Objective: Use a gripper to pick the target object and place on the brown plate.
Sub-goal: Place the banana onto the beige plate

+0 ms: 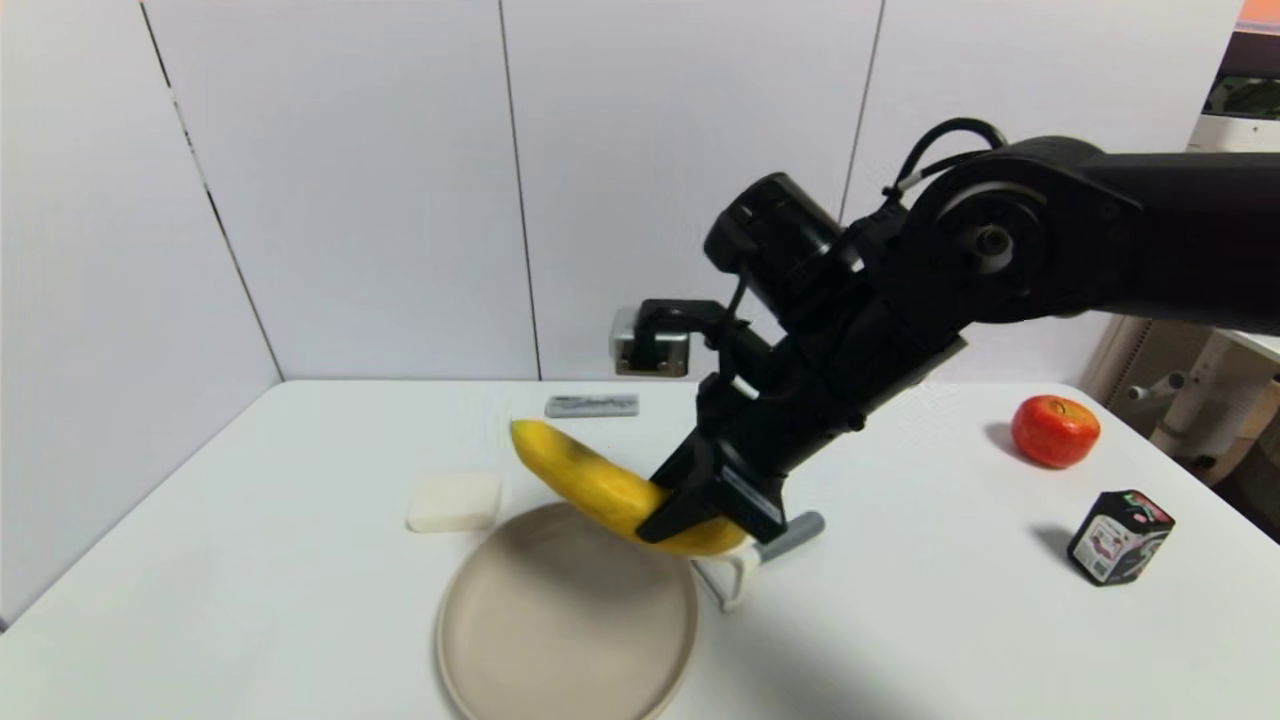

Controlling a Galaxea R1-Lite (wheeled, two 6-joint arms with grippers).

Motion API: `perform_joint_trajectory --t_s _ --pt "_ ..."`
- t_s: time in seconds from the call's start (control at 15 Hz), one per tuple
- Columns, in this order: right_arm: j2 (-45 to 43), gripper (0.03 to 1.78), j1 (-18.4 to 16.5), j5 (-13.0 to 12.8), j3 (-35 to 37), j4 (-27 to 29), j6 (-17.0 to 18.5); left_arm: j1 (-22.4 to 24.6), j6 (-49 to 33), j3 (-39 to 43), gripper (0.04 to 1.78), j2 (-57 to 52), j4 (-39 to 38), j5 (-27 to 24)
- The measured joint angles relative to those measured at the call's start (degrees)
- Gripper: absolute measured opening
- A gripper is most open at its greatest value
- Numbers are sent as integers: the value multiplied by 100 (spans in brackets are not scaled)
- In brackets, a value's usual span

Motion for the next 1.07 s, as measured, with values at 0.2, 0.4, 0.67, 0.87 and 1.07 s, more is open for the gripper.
perform_joint_trajectory --t_s 0.2,0.4,0.67,0.87,1.07 --pt "124 49 541 -1053 440 -1037 1318 0 0 0 169 0 -2 0" --pt "349 49 773 -1703 716 -1643 2083 0 0 0 169 0 -2 0" --pt "494 49 772 -2046 1014 -1916 2309 0 2 0 169 0 -2 -2" --pt "469 76 773 -2061 1080 -1921 2328 0 0 0 169 0 0 -2" --pt "334 106 841 -2054 1126 -1919 2331 0 -2 0 169 0 -2 2"
